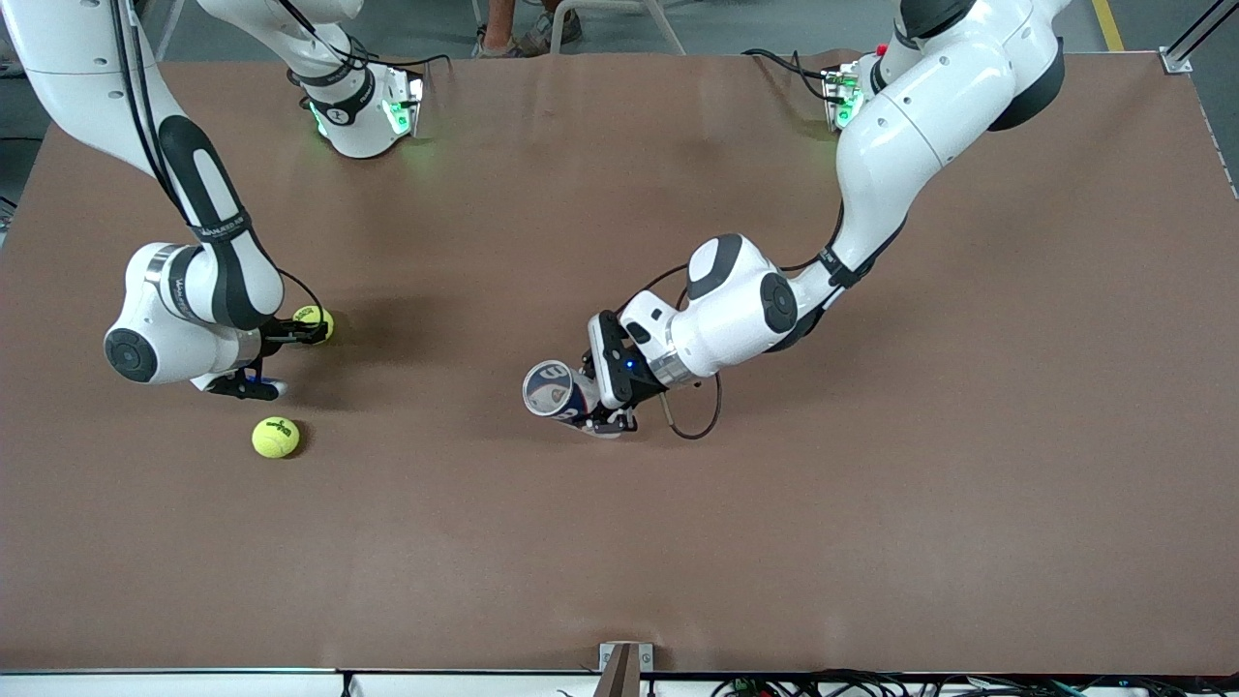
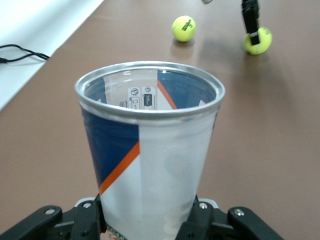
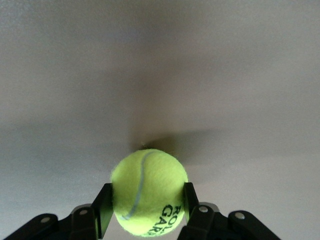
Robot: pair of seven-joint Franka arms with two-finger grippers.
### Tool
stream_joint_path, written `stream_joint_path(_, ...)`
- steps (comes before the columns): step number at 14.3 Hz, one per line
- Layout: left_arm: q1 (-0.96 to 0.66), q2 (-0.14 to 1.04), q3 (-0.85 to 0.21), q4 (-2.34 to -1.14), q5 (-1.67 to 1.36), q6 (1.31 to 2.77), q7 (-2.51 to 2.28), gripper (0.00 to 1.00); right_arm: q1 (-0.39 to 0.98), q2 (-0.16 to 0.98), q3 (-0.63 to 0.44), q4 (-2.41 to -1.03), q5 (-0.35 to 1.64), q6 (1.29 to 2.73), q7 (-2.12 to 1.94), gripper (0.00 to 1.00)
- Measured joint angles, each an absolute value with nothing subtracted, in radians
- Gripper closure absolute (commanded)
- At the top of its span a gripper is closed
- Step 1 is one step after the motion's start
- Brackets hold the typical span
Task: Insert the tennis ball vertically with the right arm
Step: 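Lift the can upright with the left gripper while the right gripper grasps a ball, then carry the tennis ball with the right gripper over the can's open rim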
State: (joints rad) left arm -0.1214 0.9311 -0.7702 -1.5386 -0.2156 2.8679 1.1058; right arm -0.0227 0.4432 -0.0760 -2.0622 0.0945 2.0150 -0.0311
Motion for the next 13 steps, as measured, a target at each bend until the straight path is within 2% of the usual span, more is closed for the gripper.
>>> stream_joint_path(4,0.056,1.039,-0.935,-1.624,-0.22,2.876,1.29,0.43,-0.023,0.444,-0.076,-2.057,0.095,2.008,-0.031,0.75)
stream_joint_path(8,0.126,1.13,-1.001,-1.625,-0.22,2.881,1.455,0.43,-0.022,0.443,-0.075,-2.018,0.095,1.963,-0.031,0.78)
stream_joint_path(13,0.12,1.144,-1.012,-1.626,-0.22,2.887,1.465,0.43,-0.022,0.436,-0.076,-1.798,0.094,1.73,-0.031,0.8)
